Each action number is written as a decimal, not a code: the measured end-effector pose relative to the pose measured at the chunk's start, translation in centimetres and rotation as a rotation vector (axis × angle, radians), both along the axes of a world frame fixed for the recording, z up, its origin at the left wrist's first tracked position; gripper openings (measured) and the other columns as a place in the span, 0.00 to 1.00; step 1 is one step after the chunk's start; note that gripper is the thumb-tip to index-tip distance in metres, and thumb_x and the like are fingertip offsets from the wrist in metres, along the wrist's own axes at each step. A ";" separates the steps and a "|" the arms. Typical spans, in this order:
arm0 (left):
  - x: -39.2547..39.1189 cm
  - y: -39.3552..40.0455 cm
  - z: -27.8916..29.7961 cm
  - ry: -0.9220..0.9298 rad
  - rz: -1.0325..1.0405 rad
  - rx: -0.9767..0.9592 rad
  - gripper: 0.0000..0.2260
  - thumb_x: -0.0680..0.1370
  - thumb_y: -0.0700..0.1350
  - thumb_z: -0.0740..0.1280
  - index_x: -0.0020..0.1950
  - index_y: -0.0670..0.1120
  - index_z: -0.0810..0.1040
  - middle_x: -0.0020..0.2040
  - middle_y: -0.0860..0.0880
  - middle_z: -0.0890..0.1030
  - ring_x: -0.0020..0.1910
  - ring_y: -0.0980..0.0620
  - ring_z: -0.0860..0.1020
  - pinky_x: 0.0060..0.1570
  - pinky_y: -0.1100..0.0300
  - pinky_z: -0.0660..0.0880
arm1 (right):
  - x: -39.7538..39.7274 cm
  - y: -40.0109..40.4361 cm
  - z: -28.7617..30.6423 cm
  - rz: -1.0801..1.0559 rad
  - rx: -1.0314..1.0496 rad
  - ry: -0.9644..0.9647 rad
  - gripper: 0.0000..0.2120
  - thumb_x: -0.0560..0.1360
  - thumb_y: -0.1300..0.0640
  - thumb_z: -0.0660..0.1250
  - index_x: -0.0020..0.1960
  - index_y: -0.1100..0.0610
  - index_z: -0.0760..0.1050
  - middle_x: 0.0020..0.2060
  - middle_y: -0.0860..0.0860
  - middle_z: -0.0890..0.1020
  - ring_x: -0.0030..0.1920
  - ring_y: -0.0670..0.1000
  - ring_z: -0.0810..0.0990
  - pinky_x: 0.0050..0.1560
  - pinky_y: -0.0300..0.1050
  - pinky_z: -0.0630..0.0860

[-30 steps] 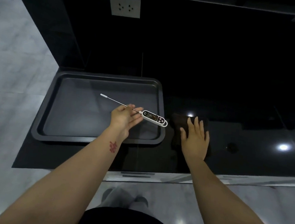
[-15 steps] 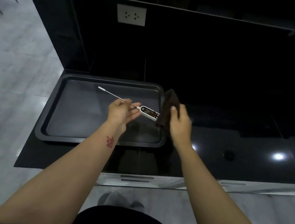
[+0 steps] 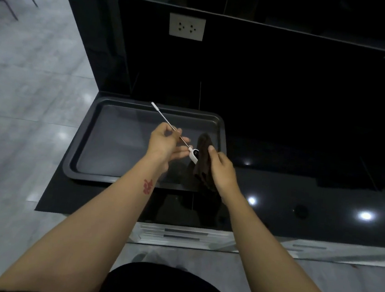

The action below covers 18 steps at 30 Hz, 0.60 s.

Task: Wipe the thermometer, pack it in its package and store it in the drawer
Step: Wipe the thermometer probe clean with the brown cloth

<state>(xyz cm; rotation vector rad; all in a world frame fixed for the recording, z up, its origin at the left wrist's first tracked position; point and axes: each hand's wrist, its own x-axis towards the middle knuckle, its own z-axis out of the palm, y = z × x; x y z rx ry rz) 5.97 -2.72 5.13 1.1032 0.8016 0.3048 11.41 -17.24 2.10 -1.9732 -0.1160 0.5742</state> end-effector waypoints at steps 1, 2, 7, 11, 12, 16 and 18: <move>0.1 -0.1 0.1 0.016 -0.004 0.031 0.05 0.83 0.41 0.62 0.48 0.43 0.70 0.42 0.41 0.82 0.36 0.43 0.84 0.33 0.56 0.82 | 0.0 0.2 0.3 0.019 -0.030 0.012 0.24 0.79 0.36 0.57 0.56 0.55 0.77 0.49 0.51 0.80 0.49 0.51 0.79 0.45 0.45 0.72; 0.2 -0.1 0.3 0.033 -0.003 0.066 0.05 0.83 0.42 0.63 0.47 0.43 0.70 0.42 0.41 0.82 0.36 0.43 0.83 0.33 0.56 0.82 | 0.0 0.5 0.6 0.031 -0.047 0.018 0.26 0.78 0.34 0.56 0.57 0.54 0.77 0.50 0.51 0.80 0.50 0.51 0.79 0.47 0.46 0.72; 1.1 -0.4 0.9 0.072 0.007 0.257 0.06 0.82 0.41 0.63 0.46 0.43 0.70 0.43 0.41 0.82 0.34 0.42 0.83 0.33 0.53 0.83 | -0.3 1.6 0.7 0.067 -0.131 -0.020 0.29 0.76 0.30 0.55 0.61 0.52 0.74 0.49 0.49 0.78 0.49 0.51 0.76 0.48 0.47 0.71; 1.4 -0.3 1.7 0.066 0.029 0.301 0.08 0.82 0.41 0.63 0.44 0.43 0.69 0.41 0.41 0.82 0.36 0.40 0.84 0.33 0.50 0.83 | -0.4 1.7 -0.1 0.015 -0.098 -0.047 0.27 0.75 0.30 0.57 0.56 0.51 0.77 0.48 0.50 0.81 0.49 0.51 0.80 0.52 0.49 0.77; 1.5 -0.1 1.7 0.062 0.037 0.301 0.08 0.82 0.41 0.63 0.43 0.44 0.69 0.41 0.42 0.82 0.36 0.39 0.84 0.33 0.50 0.83 | -0.3 1.5 -0.2 -0.002 -0.086 -0.034 0.26 0.75 0.31 0.58 0.55 0.51 0.77 0.48 0.50 0.81 0.49 0.52 0.80 0.53 0.50 0.77; 1.4 0.4 1.7 0.041 0.039 0.339 0.08 0.82 0.42 0.63 0.43 0.44 0.69 0.41 0.41 0.82 0.37 0.39 0.85 0.36 0.48 0.83 | 0.0 0.9 -0.8 -0.019 -0.107 -0.001 0.25 0.74 0.31 0.59 0.52 0.51 0.77 0.47 0.52 0.82 0.48 0.53 0.81 0.55 0.54 0.78; 1.4 0.1 1.7 0.043 0.000 0.372 0.08 0.82 0.42 0.63 0.43 0.44 0.69 0.42 0.41 0.83 0.36 0.40 0.85 0.36 0.49 0.83 | 0.0 1.3 -0.4 -0.001 -0.108 -0.022 0.26 0.74 0.31 0.57 0.54 0.52 0.76 0.49 0.51 0.81 0.49 0.53 0.80 0.55 0.52 0.77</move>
